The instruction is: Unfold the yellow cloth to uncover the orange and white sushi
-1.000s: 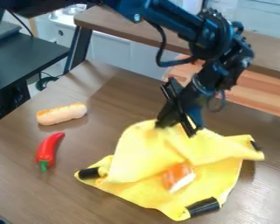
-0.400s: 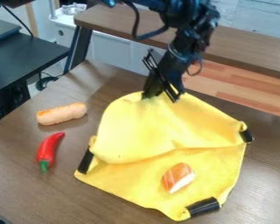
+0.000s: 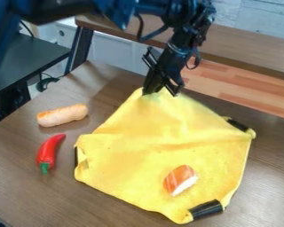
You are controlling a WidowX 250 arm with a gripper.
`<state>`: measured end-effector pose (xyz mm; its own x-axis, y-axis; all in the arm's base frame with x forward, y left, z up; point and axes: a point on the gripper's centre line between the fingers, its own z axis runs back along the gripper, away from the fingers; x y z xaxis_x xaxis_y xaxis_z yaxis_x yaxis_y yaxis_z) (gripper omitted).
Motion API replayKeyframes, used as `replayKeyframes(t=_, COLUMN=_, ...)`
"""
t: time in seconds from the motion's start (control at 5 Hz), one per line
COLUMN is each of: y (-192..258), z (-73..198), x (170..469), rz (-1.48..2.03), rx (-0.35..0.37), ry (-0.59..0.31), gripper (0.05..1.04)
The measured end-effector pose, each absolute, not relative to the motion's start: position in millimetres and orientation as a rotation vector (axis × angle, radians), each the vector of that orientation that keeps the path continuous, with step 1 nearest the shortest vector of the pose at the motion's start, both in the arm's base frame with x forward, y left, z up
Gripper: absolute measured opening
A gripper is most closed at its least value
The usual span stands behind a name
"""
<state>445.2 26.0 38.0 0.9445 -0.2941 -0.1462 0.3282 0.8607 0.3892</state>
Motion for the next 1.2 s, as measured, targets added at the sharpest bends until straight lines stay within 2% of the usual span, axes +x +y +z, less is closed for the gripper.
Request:
replayKeyframes(t=0.2, y=30.0, z=26.1, x=451.7, rz=-0.324, rx=0.423, ry=0.109, gripper=0.050)
replayKeyframes(t=0.4, y=33.8, z=23.2, x=463.6, rz=-0.329, rx=0.422, ry=0.096, gripper=0.050)
replayKeyframes(t=0.6, y=40.8, z=15.5, x=472.8, rz=-0.357, rx=0.416, ry=0.071, gripper=0.050)
replayKeyframes(t=0.8, y=47.4, z=-0.2, x=471.6, rz=-0.431, rx=0.379, ry=0.011, gripper=0.078)
replayKeyframes(t=1.0, y=62.9, z=25.0, x=472.2, rz=-0.455, rx=0.344, ry=-0.103, gripper=0.207)
replayKeyframes(t=1.2, y=75.1, z=37.0, x=464.7, rz=-0.435, rx=0.296, ry=-0.185, gripper=0.492)
